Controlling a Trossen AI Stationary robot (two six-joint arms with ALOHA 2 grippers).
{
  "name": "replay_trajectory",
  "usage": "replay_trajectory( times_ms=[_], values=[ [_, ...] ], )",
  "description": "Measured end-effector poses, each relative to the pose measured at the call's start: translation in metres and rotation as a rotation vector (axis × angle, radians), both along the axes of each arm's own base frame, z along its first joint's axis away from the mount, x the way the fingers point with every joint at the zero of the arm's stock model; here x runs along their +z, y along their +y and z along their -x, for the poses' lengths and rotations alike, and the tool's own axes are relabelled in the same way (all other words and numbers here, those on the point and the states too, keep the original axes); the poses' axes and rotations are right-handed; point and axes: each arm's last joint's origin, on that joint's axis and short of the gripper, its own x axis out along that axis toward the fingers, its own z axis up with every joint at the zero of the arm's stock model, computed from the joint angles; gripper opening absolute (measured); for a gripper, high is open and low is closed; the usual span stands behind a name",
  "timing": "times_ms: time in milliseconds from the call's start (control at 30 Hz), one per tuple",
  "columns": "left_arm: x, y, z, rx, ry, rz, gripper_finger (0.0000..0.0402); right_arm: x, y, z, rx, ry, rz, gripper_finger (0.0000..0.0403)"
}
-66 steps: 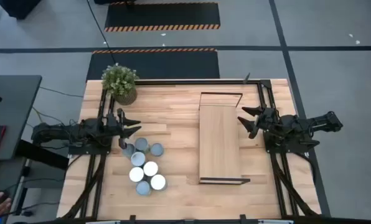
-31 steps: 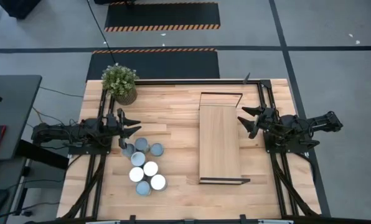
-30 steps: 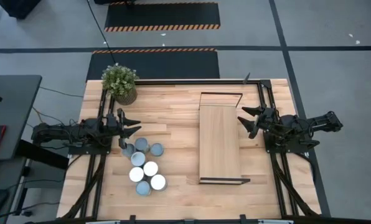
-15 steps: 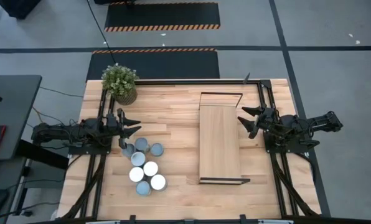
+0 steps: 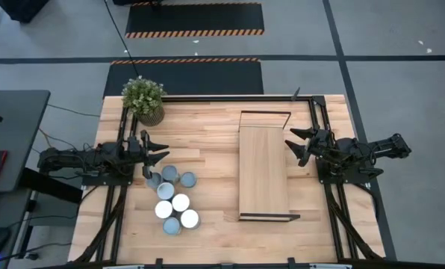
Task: Pick and place cans onto a shelf
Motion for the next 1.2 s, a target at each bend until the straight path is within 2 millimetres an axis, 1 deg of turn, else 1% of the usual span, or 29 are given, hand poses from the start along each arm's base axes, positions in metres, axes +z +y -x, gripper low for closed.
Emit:
replay_trajectory(
  times_ms=[67,200,333,433,667,733,800,900,1000,1100,1200],
  values=[
    [0.002,0.0,0.0,-0.003,-0.028,0.031,0.0114,0.0,0.0,0.0,0.0,0.0,0.0,0.0307],
    [0.011,0.0,0.002,-0.025,-0.139,0.111,0.0114,0.0,0.0,0.0,0.0,0.0,0.0,0.0307],
    [0.019,-0.002,0.003,-0.091,-0.227,0.128,0.0114,0.0,0.0,0.0,0.0,0.0,0.0,0.0307],
    [0.021,-0.003,0.004,-0.151,-0.248,0.137,0.0114,0.001,0.0,0.0,-0.013,-0.016,-0.003,0.0307],
    [0.022,-0.008,0.004,-0.307,-0.246,0.106,0.0114,0.012,-0.001,0.001,-0.015,-0.133,-0.028,0.0307],
    [0.026,-0.008,0.005,-0.312,-0.288,0.101,0.0114,0.015,-0.001,0.002,-0.007,-0.163,-0.036,0.0307],
    [0.028,-0.008,0.006,-0.304,-0.292,0.093,0.0114,0.018,-0.001,0.003,-0.005,-0.199,-0.04,0.0307],
    [0.037,-0.007,0.007,-0.295,-0.311,0.059,0.0114,0.02,0.0,0.003,0.031,-0.219,-0.038,0.0307],
    [0.038,-0.007,0.004,-0.282,-0.272,0.05,0.0116,0.02,0.002,0.0,0.097,-0.228,-0.063,0.0307],
    [0.038,-0.007,-0.001,-0.245,-0.229,0.038,0.0134,0.019,0.003,-0.003,0.133,-0.221,-0.073,0.0307],
    [0.036,-0.005,-0.008,-0.172,-0.156,0.031,0.017,0.016,0.003,-0.008,0.162,-0.179,-0.06,0.0307]
  ],
)
